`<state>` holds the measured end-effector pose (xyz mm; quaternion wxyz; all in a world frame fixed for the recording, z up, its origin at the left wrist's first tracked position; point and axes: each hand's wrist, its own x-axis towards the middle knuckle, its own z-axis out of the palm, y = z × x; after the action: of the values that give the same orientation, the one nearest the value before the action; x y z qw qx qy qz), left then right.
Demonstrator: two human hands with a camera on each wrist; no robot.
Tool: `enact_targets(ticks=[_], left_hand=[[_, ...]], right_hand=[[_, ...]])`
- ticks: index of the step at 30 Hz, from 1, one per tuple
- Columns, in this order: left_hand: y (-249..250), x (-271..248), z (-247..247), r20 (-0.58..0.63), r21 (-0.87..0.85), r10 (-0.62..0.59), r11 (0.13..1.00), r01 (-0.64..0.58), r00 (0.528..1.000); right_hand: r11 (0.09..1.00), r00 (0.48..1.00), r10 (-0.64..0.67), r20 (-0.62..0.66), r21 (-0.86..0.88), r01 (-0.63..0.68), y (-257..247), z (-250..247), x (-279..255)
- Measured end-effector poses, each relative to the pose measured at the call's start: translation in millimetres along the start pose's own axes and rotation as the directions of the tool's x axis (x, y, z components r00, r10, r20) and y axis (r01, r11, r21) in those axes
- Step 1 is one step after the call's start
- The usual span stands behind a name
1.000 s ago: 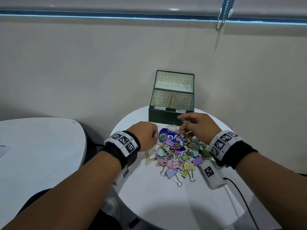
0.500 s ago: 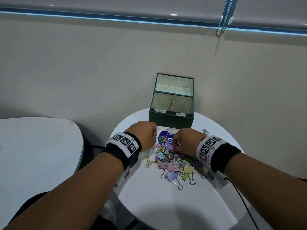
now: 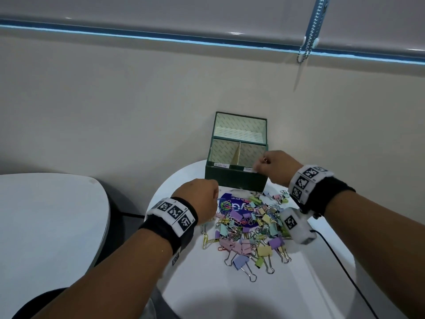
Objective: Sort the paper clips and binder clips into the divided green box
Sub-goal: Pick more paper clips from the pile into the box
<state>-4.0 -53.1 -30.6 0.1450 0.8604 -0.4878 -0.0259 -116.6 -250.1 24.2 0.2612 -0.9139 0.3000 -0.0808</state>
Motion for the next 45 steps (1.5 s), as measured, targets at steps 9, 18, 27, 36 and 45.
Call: enact_targets(ticks=[9, 18, 27, 36, 45], left_hand=[[-1.9, 4.0, 5.7, 0.0, 0.016, 0.03, 0.999, -0.03, 1.0], [-4.0, 9.7, -6.7, -0.042, -0.115, -0.014, 0.993, 0.009, 0.999], [41.9, 74.1, -42.9, -0.148, -0.351, -0.089, 0.936, 0.032, 0.985], [71.5, 122.6, -23.1, -0.113, -0.182, -0.137, 0.977, 0.115, 0.984], [68.2, 120.5, -31.7, -0.056, -0.179, -0.058, 0.983, 0.047, 0.997]], right_hand=[[0.943, 0.986, 0.11, -0.125, 0.326, -0.064, 11.7, 0.9, 37.7], [0.974, 0.972, 0.027, -0.232, 0.224, 0.027, 47.5, -6.3, -19.3], [0.967, 0.998, 0.057, 0.016, -0.25, -0.051, 103.8, 9.2, -40.8], [0.992, 0.994, 0.074, 0.075, -0.103, -0.066, 111.0, 14.2, -37.1], [0.989, 0.996, 0.014, 0.088, -0.145, -0.001, 101.9, 18.6, -34.5]])
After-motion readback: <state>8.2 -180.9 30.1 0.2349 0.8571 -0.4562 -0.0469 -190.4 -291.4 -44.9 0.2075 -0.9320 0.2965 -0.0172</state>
